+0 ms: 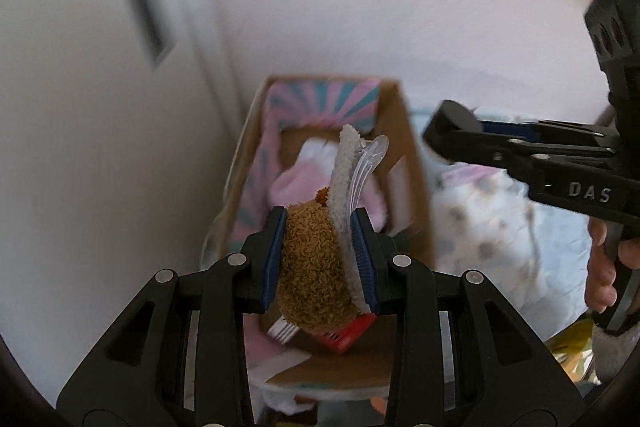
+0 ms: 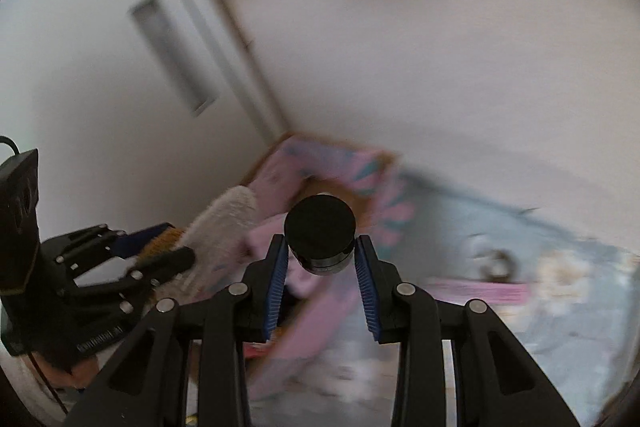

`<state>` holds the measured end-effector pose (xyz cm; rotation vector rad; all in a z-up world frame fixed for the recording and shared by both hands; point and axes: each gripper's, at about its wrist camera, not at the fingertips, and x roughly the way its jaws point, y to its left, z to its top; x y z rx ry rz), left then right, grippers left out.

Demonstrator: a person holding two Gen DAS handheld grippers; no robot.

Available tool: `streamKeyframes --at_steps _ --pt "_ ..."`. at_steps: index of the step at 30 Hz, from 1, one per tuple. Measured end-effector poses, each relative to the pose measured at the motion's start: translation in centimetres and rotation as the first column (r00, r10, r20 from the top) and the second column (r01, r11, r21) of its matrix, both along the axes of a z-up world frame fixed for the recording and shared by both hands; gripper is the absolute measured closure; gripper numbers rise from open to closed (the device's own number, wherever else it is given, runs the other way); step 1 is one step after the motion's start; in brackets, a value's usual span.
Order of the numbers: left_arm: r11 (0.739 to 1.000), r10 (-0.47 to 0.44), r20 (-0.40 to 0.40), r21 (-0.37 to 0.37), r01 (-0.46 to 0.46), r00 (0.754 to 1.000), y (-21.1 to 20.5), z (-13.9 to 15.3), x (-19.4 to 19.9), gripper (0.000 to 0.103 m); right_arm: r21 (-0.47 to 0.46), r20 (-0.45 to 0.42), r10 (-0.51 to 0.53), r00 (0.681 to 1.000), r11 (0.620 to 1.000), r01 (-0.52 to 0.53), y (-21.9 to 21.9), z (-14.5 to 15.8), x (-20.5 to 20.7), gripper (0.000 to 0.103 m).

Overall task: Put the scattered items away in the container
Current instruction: 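Carry the hair clip with the left tool while the right carries the black jar to the box, then open the left gripper over the box while the right gripper releases the black jar inside, then withdraw both tools from the box back over the tray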

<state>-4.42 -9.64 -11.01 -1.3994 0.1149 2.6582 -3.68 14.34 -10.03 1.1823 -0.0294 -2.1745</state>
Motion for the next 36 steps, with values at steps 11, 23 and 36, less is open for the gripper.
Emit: streamKeyframes --at_steps 11,23,36 --pt "0.994 0.061 0.114 0.083 -0.070 0.992 -2.5 -5.1 0.6 0.073 0.143 0.098 0.119 0.988 0.981 -0.133 -7.3 -5.3 0.3 0.071" --pt "0.984 0.016 0.114 0.172 -0.035 0.993 -2.8 -4.5 0.1 0.001 0.276 0.061 0.057 0.997 0.959 -0.072 -8.5 -6.8 -0.2 0.052" --pt "0.998 0.002 0.067 0.067 -0.006 0.998 -1.6 -3.1 0.4 0.001 0.166 0.074 -0.063 0.995 0.985 0.050 -3.7 -4.7 -0.5 0.040"
